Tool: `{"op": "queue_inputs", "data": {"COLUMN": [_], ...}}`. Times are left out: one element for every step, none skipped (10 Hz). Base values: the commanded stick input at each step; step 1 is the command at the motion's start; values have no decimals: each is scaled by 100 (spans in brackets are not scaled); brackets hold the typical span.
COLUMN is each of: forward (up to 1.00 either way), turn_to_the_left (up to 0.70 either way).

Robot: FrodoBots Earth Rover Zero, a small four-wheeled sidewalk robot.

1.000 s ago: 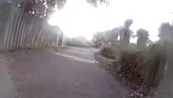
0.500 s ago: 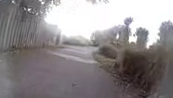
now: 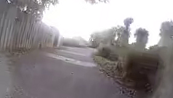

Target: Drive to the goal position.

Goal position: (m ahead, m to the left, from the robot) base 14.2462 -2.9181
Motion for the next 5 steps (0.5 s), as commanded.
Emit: {"op": "queue_inputs", "data": {"forward": [70,70,70,70,70], "turn_to_the_left": [0,0,0,0,0]}}
